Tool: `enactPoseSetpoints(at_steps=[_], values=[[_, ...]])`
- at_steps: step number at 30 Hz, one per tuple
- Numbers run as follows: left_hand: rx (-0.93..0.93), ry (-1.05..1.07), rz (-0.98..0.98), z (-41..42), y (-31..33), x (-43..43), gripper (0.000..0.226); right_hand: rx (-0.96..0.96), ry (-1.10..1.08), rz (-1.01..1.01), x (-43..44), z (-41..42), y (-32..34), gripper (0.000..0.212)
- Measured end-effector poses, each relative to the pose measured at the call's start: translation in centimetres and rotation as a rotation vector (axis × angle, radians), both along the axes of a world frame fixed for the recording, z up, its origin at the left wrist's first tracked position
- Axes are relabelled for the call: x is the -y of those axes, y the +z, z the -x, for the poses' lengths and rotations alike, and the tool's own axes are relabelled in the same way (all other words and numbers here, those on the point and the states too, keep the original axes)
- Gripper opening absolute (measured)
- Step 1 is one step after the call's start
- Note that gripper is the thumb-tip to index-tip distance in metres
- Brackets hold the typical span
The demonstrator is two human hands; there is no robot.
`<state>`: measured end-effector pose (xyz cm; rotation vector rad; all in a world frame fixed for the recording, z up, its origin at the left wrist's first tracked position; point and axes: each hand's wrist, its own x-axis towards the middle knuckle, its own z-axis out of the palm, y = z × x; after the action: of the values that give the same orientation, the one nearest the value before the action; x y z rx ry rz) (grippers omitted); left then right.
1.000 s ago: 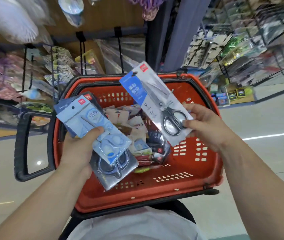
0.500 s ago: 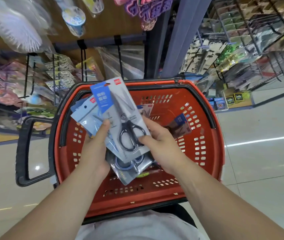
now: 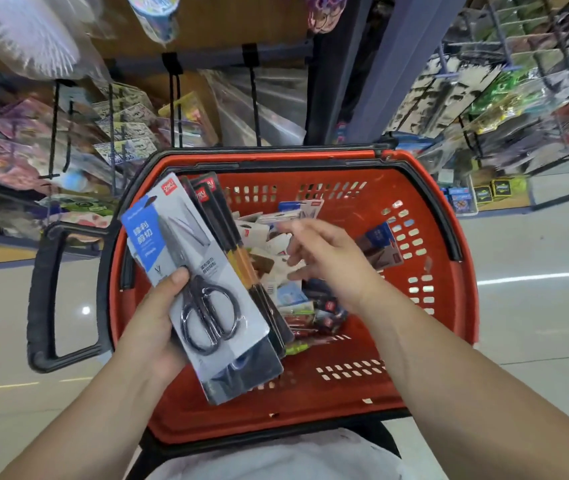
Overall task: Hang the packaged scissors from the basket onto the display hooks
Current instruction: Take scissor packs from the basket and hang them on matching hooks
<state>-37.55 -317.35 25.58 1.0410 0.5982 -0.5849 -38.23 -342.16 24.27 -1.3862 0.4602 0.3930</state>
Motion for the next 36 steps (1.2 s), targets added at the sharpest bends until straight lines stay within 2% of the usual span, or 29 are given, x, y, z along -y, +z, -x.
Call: enactPoseSetpoints(at_steps=[1, 2, 3, 4, 5, 7, 8, 9, 12, 14, 16, 18, 22, 24, 26, 28, 30, 36], values=[[-0.02, 0.043, 0.004, 0.0, 0.4, 0.1, 0.01, -0.046, -0.071, 0.056, 0.6, -0.9, -1.8, 0.027], [0.001, 0.059, -0.005, 0.0, 0.4, 0.0, 0.03, -0.093, -0.083, 0.154, 1.0, -1.8, -3.5, 0.032], [-0.016, 0.041, -0.002, -0.1, 0.5, 0.0, 0.041, -0.123, -0.032, 0.284, 1.2, -2.5, -5.4, 0.038], [0.002, 0.034, -0.031, -0.1, -0.1, -0.6, 0.031, -0.12, 0.075, 0.443, 1.1, -3.3, -6.9, 0.047], [-0.009, 0.001, -0.07, -0.4, 0.6, -0.5, 0.009, -0.087, 0.191, 0.596, 1.1, -4.0, -8.0, 0.058], [0.036, -0.094, -0.096, -0.6, 0.0, -1.2, 0.078, -0.014, 0.345, 0.79, 0.7, -5.3, -9.1, 0.07], [0.043, -0.11, -0.108, -0.6, -0.3, -1.6, 0.106, -0.009, 0.37, 0.831, 0.6, -5.8, -9.6, 0.066], [0.04, -0.112, -0.168, -0.6, -0.1, -1.6, 0.122, -0.011, 0.373, 0.876, 0.5, -6.2, -10.3, 0.057], [0.049, -0.104, -0.155, -0.4, 0.0, -1.5, 0.128, -0.034, 0.372, 1.015, 0.4, -6.9, -11.9, 0.023], [0.041, -0.083, -0.162, -0.3, -0.1, -1.4, 0.125, 0.009, 0.366, 1.065, 0.5, -6.9, -12.1, 0.01], [0.043, -0.09, -0.153, -0.2, 0.1, -1.3, 0.123, 0.075, 0.386, 1.048, 0.9, -6.5, -11.3, 0.007], [0.041, -0.098, -0.153, -0.2, 0.0, -1.6, 0.117, 0.125, 0.314, 0.966, 1.8, -5.9, -9.9, 0.009], [0.014, -0.08, -0.15, 0.2, 0.5, -1.7, 0.105, 0.171, -0.085, 0.696, 4.9, -4.4, -4.7, 0.018], [0.003, -0.049, -0.171, 0.4, 0.9, -1.2, 0.08, 0.216, -0.237, 0.556, 6.5, -3.4, -1.3, 0.02], [-0.023, -0.051, -0.14, 0.4, 1.5, -0.2, 0.054, 0.246, -0.379, 0.414, 7.8, -2.2, 1.7, 0.012], [-0.026, -0.053, -0.115, 0.2, 2.2, 0.8, 0.044, 0.26, -0.491, 0.278, 8.6, -1.0, 4.5, 0.005], [-0.004, -0.064, -0.132, -0.1, 3.0, 1.8, 0.042, 0.283, -0.529, 0.175, 8.6, 0.1, 6.9, 0.009], [0.138, -0.149, -0.19, -0.5, 4.5, 5.0, 0.027, 0.269, -0.43, 0.12, 7.1, 2.3, 10.7, 0.005]])
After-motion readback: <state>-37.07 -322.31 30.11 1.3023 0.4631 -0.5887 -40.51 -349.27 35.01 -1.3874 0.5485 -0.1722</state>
